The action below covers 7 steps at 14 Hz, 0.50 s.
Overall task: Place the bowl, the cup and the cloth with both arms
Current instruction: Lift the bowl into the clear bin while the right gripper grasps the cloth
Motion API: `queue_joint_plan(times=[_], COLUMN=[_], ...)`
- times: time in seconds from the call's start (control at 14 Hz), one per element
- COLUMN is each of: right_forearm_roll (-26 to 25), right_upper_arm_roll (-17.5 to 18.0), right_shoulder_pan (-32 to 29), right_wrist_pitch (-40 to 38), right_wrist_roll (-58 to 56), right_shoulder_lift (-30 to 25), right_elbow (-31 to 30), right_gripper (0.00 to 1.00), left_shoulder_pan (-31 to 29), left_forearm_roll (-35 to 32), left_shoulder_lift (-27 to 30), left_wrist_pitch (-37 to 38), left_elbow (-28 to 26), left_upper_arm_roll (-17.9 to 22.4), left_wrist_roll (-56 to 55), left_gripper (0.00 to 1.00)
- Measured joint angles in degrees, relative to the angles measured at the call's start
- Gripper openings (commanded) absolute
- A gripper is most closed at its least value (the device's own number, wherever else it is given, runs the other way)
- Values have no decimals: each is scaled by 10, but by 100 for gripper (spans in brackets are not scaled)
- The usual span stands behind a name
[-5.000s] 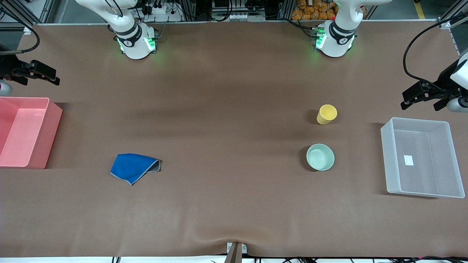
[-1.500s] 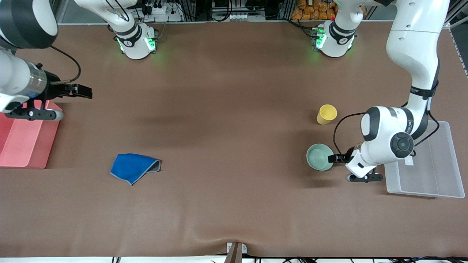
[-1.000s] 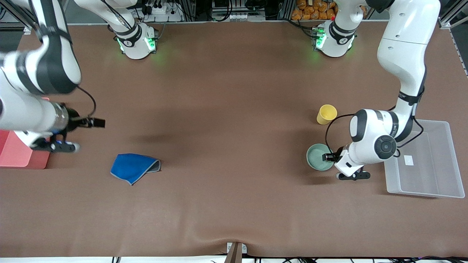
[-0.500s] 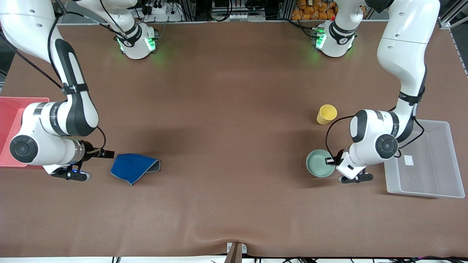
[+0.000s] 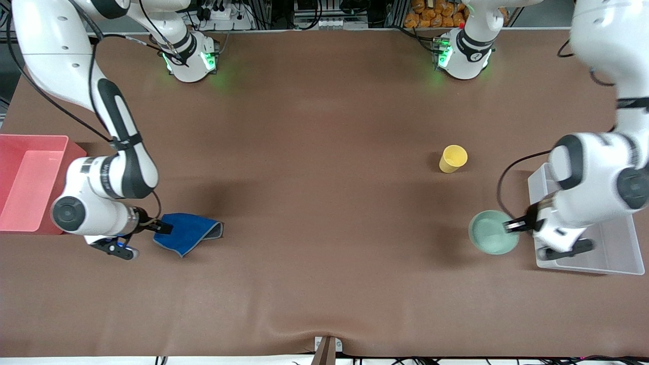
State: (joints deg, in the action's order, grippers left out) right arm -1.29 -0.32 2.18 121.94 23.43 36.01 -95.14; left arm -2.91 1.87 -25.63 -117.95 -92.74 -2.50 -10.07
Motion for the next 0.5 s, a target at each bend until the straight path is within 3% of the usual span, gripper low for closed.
queue_joint_plan(times=[0.21,0.5], right_forearm_roll=[0,0], right_upper_arm_roll=[0,-2], right_shoulder_pan=[13,13], right_wrist_pitch=[14,16], right_wrist_roll=[19,20], right_shoulder_lift=[8,10], right_elbow=[-2,-3], right_gripper=[100,100], left_shoulder_pan=[-57,-169], left_forearm_roll=[-33,-34], left_shoulder_lift=[17,15], left_wrist_pitch=[34,36], left_elbow=[0,-5], left_upper_arm_roll=[2,5], left_wrist_roll=[76,256], left_gripper=[0,0])
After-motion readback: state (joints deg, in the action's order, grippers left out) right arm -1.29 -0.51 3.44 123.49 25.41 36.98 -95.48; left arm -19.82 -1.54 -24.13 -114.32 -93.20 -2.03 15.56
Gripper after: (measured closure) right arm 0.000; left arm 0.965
